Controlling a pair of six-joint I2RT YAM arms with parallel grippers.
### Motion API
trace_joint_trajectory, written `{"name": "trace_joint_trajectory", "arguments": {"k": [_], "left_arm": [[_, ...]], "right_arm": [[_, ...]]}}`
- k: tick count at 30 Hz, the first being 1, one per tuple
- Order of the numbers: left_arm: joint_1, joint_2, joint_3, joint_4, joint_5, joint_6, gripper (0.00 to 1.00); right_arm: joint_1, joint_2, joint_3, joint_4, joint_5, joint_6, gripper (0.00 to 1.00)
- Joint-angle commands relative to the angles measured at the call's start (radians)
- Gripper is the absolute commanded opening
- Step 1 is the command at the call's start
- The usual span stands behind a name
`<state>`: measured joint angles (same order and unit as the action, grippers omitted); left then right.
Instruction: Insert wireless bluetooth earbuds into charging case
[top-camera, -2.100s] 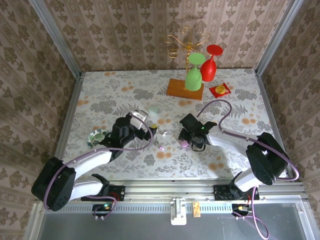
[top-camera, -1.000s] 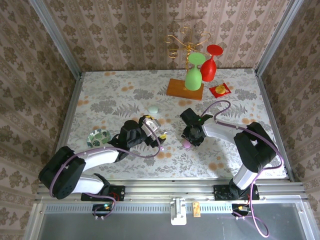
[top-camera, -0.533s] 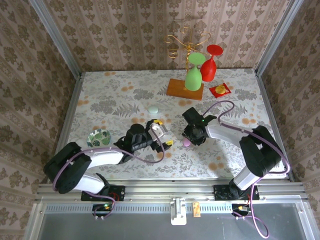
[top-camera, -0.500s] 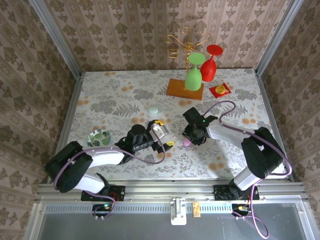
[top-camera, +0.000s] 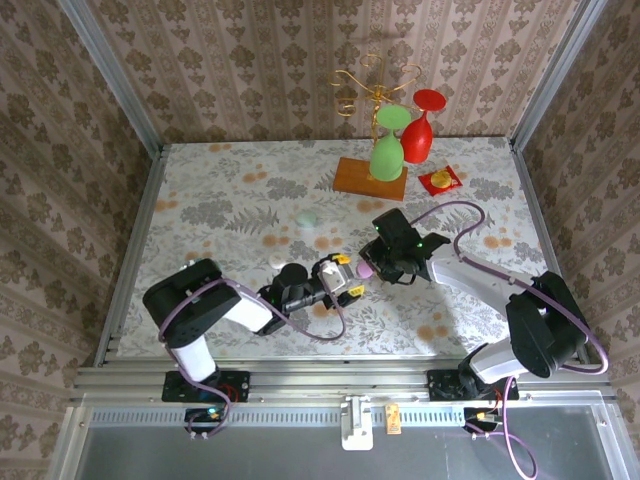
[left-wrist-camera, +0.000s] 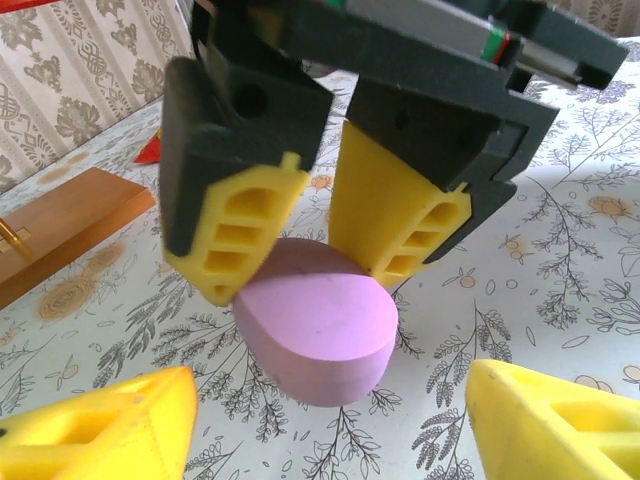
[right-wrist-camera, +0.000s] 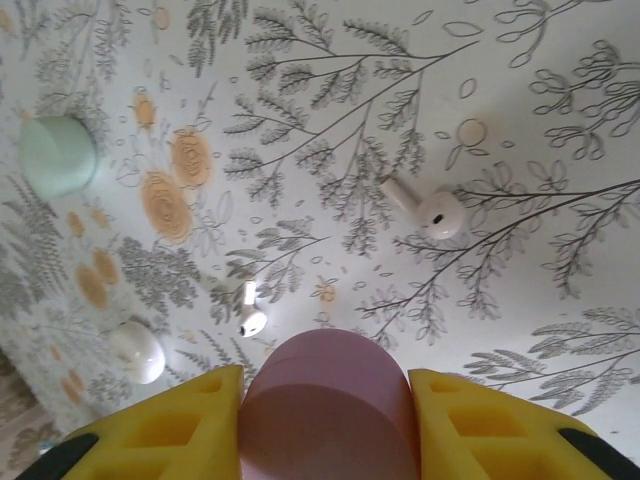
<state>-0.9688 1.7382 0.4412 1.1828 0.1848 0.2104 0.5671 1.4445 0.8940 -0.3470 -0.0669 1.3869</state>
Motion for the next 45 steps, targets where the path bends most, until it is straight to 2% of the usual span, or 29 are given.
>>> {"name": "trace_joint_trajectory", "arguments": {"k": [1,15,18,24,27,34,36,39,41,45], "left_arm": [[-0.012,0.022,0.03,0.091,-0.031,0.036,0.68],[-0.015,0.076,0.07,0.093,-0.121,0.118,0.52],[-0.015,0.085,0.07,0.092,-0.131,0.13,0.51],[-0.015,0.08,0.065,0.092,-0.141,0.136,0.36],[-0.011,0.055,0.056,0.091,-0.124,0.113,0.32],[0.054,-0.047,0.004,0.086,0.002,-0.003,0.31],[0.092,-0.08,-0.015,0.083,0.074,-0.053,0.31],[0.154,-0.134,-0.037,0.083,0.204,-0.128,0.29],[0.195,-0.171,-0.044,0.081,0.284,-0.179,0.28],[0.254,-0.26,-0.037,0.055,0.405,-0.249,0.28]], "right_arm": [[-0.006,-0.034,-0.01,0.037,-0.029,0.035,0.37],[-0.009,-0.014,-0.029,0.136,-0.121,0.083,0.37],[-0.009,-0.012,-0.028,0.152,-0.136,0.085,0.37],[-0.01,-0.014,-0.029,0.155,-0.143,0.08,0.38],[-0.019,-0.021,-0.029,0.151,-0.136,0.057,0.46],[-0.038,-0.14,-0.04,0.127,-0.067,-0.128,0.73],[-0.044,-0.189,-0.053,0.129,-0.054,-0.196,0.78],[-0.054,-0.259,-0.071,0.153,-0.059,-0.332,0.79],[-0.07,-0.293,-0.103,0.216,-0.123,-0.403,0.79],[-0.14,-0.304,-0.188,0.454,-0.402,-0.413,0.79]]}}
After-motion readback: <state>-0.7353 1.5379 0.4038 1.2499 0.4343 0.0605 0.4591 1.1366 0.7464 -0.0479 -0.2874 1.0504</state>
